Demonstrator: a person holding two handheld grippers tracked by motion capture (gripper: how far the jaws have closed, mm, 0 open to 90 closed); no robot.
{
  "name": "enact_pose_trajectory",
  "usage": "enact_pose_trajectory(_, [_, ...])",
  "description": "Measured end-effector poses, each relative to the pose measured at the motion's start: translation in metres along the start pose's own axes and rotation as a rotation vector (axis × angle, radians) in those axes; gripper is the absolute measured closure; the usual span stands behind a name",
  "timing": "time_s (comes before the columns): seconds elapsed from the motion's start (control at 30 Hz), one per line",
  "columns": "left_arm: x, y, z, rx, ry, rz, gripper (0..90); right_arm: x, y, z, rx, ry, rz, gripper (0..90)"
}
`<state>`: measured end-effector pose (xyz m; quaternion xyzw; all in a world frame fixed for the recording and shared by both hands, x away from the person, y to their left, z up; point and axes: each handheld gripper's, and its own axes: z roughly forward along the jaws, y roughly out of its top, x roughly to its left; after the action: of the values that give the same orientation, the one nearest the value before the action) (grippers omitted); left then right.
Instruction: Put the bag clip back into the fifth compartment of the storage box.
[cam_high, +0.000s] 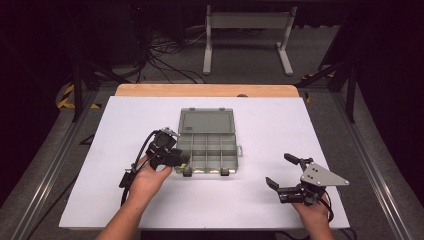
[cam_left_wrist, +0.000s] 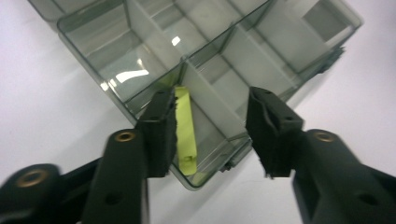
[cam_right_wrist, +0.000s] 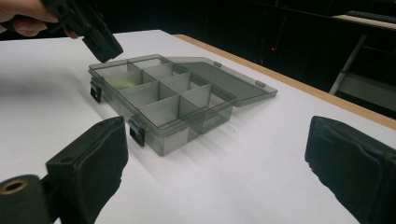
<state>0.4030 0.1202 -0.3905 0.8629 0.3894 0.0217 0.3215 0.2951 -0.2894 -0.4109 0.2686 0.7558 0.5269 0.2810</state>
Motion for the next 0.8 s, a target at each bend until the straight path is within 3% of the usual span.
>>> enact_pose_trajectory(0.27, [-0.009, 0.001, -0.019, -0.04, -0.004, 0.037, 29.3, 0.0, 0.0, 0.002, 0.004, 0.005, 0.001, 6.6])
enact_pose_trajectory(0.47, [-0.018, 0.0, -0.028, -0.057, 0.043, 0.092, 10.7, 0.0, 0.0, 0.001, -0.001, 0.001, 0.004, 6.5])
enact_pose_trajectory(0.57, [-0.02, 0.0, -0.031, -0.072, 0.025, 0.107, 2.4, 0.0, 0.0, 0.001, -0.003, 0.004, 0.004, 6.5])
enact_pose_trajectory(0.8, [-0.023, -0.004, -0.039, -0.084, 0.05, 0.14, 0.1, 0.0, 0.0, 0.001, -0.006, 0.006, 0.003, 6.3])
